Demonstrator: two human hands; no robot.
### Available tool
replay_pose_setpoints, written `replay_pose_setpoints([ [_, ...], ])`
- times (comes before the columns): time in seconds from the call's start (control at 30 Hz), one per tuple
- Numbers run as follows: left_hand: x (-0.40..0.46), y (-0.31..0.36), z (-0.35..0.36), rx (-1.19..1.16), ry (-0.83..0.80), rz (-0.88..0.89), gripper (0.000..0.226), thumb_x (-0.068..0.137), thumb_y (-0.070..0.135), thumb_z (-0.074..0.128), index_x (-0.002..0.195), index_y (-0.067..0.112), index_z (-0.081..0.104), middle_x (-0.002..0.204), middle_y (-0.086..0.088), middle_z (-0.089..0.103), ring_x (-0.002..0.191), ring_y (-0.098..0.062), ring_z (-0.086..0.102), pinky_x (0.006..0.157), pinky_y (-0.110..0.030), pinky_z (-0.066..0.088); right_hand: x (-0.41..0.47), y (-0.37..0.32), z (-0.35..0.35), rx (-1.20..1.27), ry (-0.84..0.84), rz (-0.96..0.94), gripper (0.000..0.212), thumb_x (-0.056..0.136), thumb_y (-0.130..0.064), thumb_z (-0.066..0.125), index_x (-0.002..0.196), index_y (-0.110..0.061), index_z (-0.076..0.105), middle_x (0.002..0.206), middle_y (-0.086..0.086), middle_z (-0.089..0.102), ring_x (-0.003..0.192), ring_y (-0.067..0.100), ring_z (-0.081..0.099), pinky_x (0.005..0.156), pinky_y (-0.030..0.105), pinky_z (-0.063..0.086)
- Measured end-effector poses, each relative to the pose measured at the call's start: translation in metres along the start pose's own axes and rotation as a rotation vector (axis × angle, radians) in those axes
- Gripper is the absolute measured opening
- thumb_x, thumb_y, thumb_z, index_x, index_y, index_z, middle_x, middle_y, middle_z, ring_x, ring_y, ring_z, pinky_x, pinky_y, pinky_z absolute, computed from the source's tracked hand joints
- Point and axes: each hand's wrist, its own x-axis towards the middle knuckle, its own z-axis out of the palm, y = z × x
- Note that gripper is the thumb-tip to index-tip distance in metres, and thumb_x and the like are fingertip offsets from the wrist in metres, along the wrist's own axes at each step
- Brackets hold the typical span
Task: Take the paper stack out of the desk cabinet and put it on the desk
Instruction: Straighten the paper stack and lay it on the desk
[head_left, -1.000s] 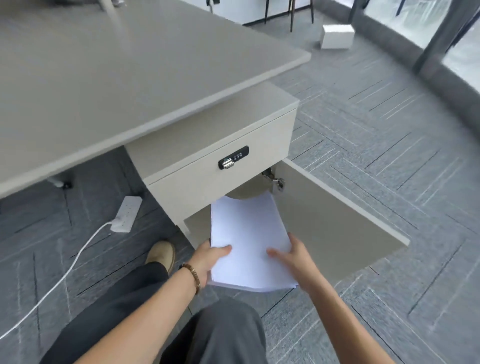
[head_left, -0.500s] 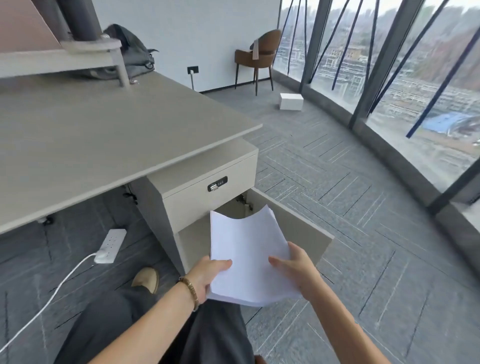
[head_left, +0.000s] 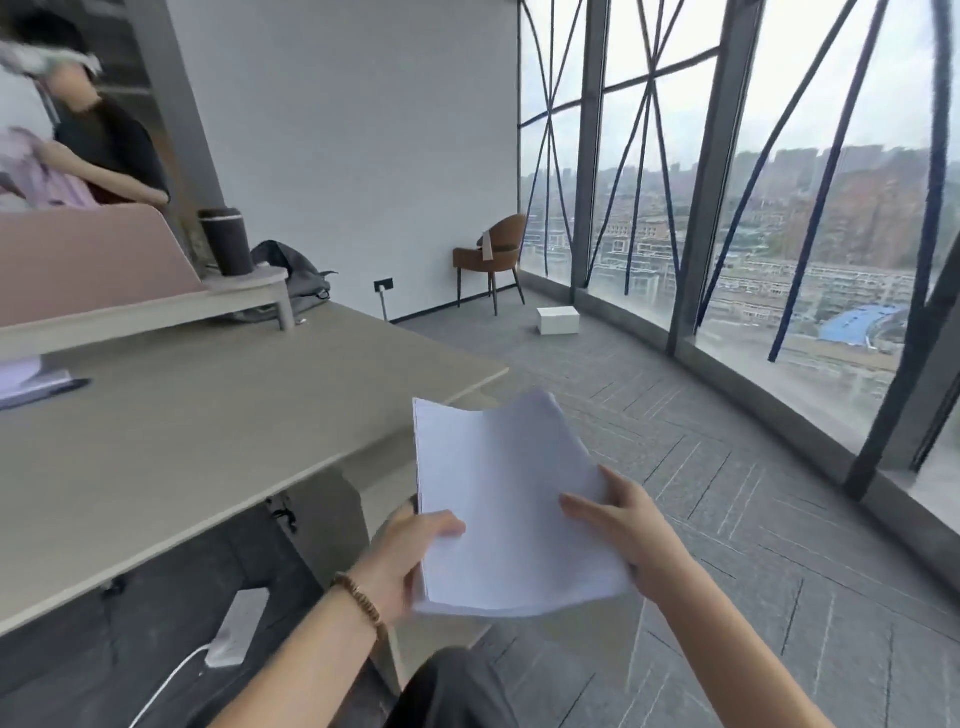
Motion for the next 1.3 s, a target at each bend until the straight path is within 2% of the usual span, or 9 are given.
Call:
replay_pose_setpoints([
  [0.13,-0.022,0.057,-0.033,-0.058,0.038,0.096,0.032,0.08,0.005,0.068,0.112,0.002,0.067,0.104,-0.016,0.076,0.101,-0.036,0.07,0.094,-0.048,0.052,0.015,-0.054,0.032,-0.022,-0.044,-0.169,0.037,0.086,-0.008,0.069,0.113,-0.034,0.069,0.107,-0.012,0.077,0.101,0.012,0.073,0.093,0.043,0.056],
  [0.27,-0.042,0.098,-0.066,-0.182,0.144,0.118,0.024,0.085,0.018,0.071,0.106,0.007,0.071,0.103,-0.018,0.076,0.098,-0.036,0.07,0.087,-0.045,0.054,0.028,-0.098,0.076,-0.084,-0.102,-0.305,0.045,0.084,-0.018,0.069,0.123,-0.039,0.063,0.113,-0.012,0.075,0.106,0.015,0.071,0.096,0.05,0.054],
  [0.37,-0.048,0.11,-0.098,-0.188,0.29,0.194,0.025,0.085,0.013,0.073,0.108,0.004,0.071,0.102,-0.019,0.076,0.091,-0.035,0.072,0.082,-0.046,0.057,0.036,-0.121,0.117,-0.13,-0.087,-0.367,0.047,0.081,-0.029,0.069,0.123,-0.047,0.059,0.109,-0.018,0.074,0.102,0.014,0.071,0.093,0.05,0.055],
  [0.47,-0.057,0.115,-0.132,-0.198,0.437,0.301,0.028,0.085,0.009,0.073,0.112,0.003,0.069,0.105,-0.019,0.074,0.092,-0.036,0.072,0.081,-0.048,0.057,0.048,-0.138,0.157,-0.131,-0.138,-0.424,0.041,0.085,-0.026,0.068,0.119,-0.047,0.06,0.106,-0.019,0.074,0.099,0.01,0.07,0.089,0.047,0.057],
  [0.63,-0.066,0.123,-0.191,-0.194,0.574,0.47,0.02,0.088,0.01,0.069,0.108,0.015,0.069,0.101,-0.005,0.076,0.092,-0.029,0.072,0.08,-0.042,0.057,0.068,-0.151,0.226,-0.038,-0.243,-0.383,0.026,0.092,-0.029,0.061,0.116,-0.04,0.061,0.108,-0.017,0.072,0.1,0.011,0.068,0.093,0.046,0.054],
  [0.77,-0.061,0.132,-0.23,-0.163,0.679,0.587,0.022,0.089,0.007,0.067,0.109,0.016,0.068,0.104,-0.002,0.076,0.093,-0.024,0.072,0.083,-0.04,0.057,0.092,-0.155,0.274,-0.004,-0.307,-0.345,0.032,0.09,-0.016,0.054,0.11,-0.04,0.06,0.107,-0.007,0.072,0.104,0.025,0.067,0.096,0.053,0.052],
  [0.9,-0.05,0.134,-0.265,-0.103,0.753,0.667,0.022,0.09,0.007,0.065,0.107,0.02,0.068,0.103,0.003,0.076,0.094,-0.019,0.072,0.084,-0.038,0.056,0.117,-0.154,0.313,-0.055,-0.335,-0.363,0.03,0.089,-0.01,0.056,0.11,-0.031,0.057,0.108,-0.005,0.071,0.1,0.025,0.068,0.091,0.053,0.055],
  [1.1,-0.029,0.122,-0.308,-0.018,0.776,0.666,0.014,0.091,0.015,0.066,0.1,0.025,0.071,0.1,0.007,0.077,0.094,-0.015,0.073,0.084,-0.036,0.057,0.145,-0.128,0.367,-0.052,-0.282,-0.333,0.027,0.089,-0.005,0.052,0.109,-0.023,0.052,0.106,-0.001,0.067,0.102,0.03,0.064,0.092,0.05,0.052],
  [1.3,-0.005,0.101,-0.333,0.009,0.758,0.63,0.017,0.09,0.018,0.067,0.107,0.021,0.07,0.104,0.006,0.076,0.098,-0.014,0.072,0.087,-0.036,0.057,0.15,-0.094,0.398,0.017,-0.201,-0.26,0.025,0.091,-0.003,0.05,0.105,-0.024,0.05,0.103,0.006,0.066,0.099,0.034,0.062,0.09,0.047,0.052],
])
